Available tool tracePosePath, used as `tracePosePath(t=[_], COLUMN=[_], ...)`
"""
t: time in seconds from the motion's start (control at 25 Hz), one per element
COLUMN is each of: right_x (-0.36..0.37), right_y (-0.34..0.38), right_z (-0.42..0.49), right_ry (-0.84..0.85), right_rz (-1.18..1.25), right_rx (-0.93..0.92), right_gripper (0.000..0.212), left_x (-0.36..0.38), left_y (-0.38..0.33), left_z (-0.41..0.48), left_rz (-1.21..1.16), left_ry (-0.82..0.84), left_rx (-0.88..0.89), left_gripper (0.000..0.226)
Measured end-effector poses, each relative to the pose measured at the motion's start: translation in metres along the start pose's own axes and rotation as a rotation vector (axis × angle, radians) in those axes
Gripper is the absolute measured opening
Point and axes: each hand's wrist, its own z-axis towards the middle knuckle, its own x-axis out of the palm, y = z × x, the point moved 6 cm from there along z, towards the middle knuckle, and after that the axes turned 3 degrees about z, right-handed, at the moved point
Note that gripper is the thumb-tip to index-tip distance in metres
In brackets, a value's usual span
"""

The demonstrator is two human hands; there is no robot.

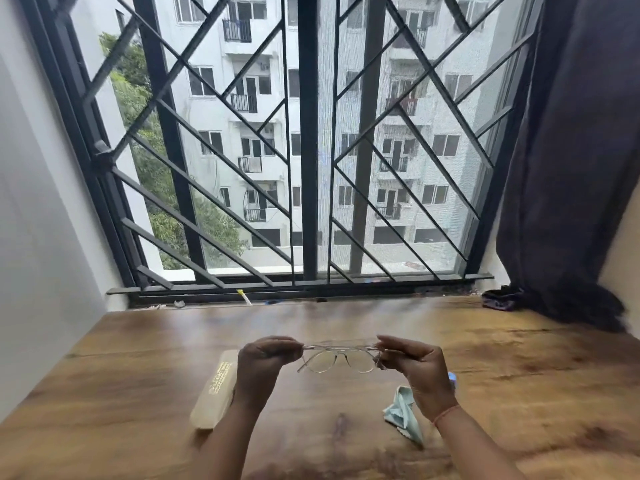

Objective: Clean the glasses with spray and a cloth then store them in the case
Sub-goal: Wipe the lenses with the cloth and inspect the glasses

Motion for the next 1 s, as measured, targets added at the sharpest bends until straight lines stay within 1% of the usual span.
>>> tracePosePath(t=[0.2, 0.36, 0.64, 0.8, 1.0], right_x=[-0.006, -0.008, -0.005, -0.004, -0.001], right_y=[-0.010, -0.014, -0.022, -0.025, -0.029], right_z=[-0.011, -0.011, -0.008, -0.007, -0.008], right_ry=[-0.027, -0.048, -0.061, -0.076, -0.087], right_rz=[-0.056, -0.046, -0.033, -0.033, 0.001], right_rx=[-0.080, -0.110, -0.110, -0.117, -0.101], right_gripper=[0.047, 0.046, 0.050, 0.049, 0.046], left_x=[0.002, 0.002, -0.001, -0.002, -0.005], left_y=[0.003, 0.009, 0.015, 0.015, 0.019], left_z=[-0.005, -0.005, -0.005, -0.006, -0.008], left_rz=[-0.011, -0.031, 0.021, 0.044, 0.017], left_ry=[-0.004, -0.002, -0.016, -0.030, -0.041], left_rx=[-0.009, -0.030, 0.015, 0.041, -0.010], left_gripper=[0.037, 0.038, 0.036, 0.035, 0.033])
